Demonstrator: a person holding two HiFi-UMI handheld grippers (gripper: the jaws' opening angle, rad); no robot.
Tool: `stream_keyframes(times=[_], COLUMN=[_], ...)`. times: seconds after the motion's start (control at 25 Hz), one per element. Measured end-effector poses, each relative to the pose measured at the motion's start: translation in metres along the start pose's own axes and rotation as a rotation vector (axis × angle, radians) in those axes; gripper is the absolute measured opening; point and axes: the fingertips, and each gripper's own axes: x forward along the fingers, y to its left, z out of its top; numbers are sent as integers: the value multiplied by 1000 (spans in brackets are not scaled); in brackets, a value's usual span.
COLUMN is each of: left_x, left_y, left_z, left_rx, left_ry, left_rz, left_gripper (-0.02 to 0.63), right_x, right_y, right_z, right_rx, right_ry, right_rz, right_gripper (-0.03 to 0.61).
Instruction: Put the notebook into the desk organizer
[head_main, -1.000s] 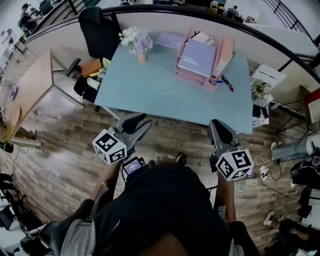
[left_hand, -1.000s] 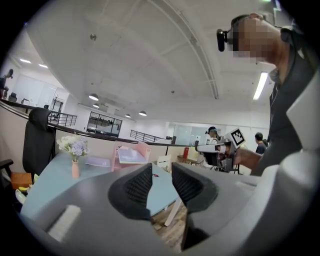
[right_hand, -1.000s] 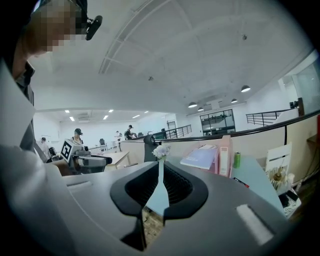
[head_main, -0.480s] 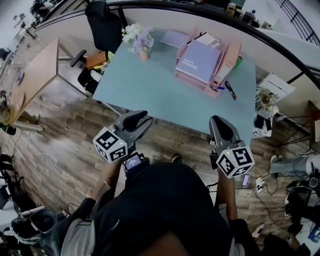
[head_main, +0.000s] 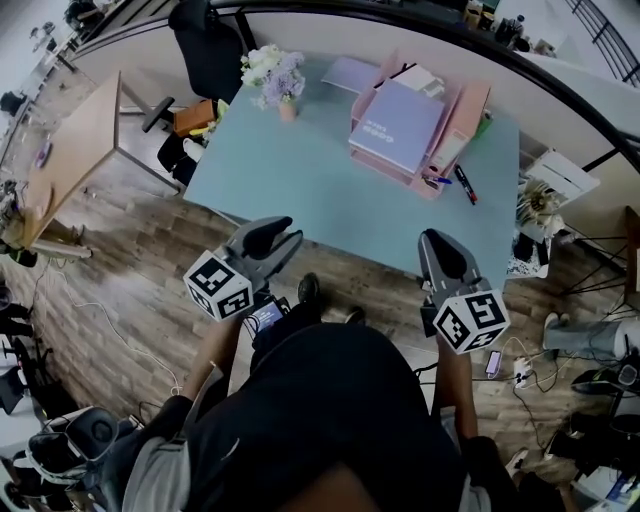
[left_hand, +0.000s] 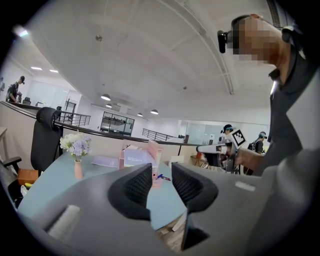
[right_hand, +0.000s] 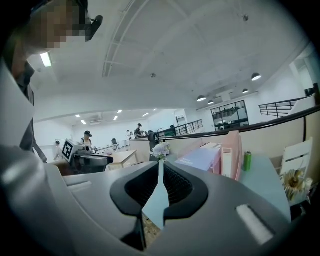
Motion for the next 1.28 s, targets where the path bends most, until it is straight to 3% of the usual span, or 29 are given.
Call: stream_keyframes(times=[0.48,1.04,1.28], left_x=[67,104,119], left_y=[58,118,133], left_z=[32,36,30], left_rx=[29,21,29], left_ry=[8,49,64], left_rz=[-178,-354,-403], left_gripper=[150,152,151], right_x=[30,70,88], right_y=[-21,-20,-25], right_z=[15,20,17], right_rx=[33,51,52], right_ry=[-21,-35,-18], right_rz=[-171,-347,-381], right_gripper=[14,37,48])
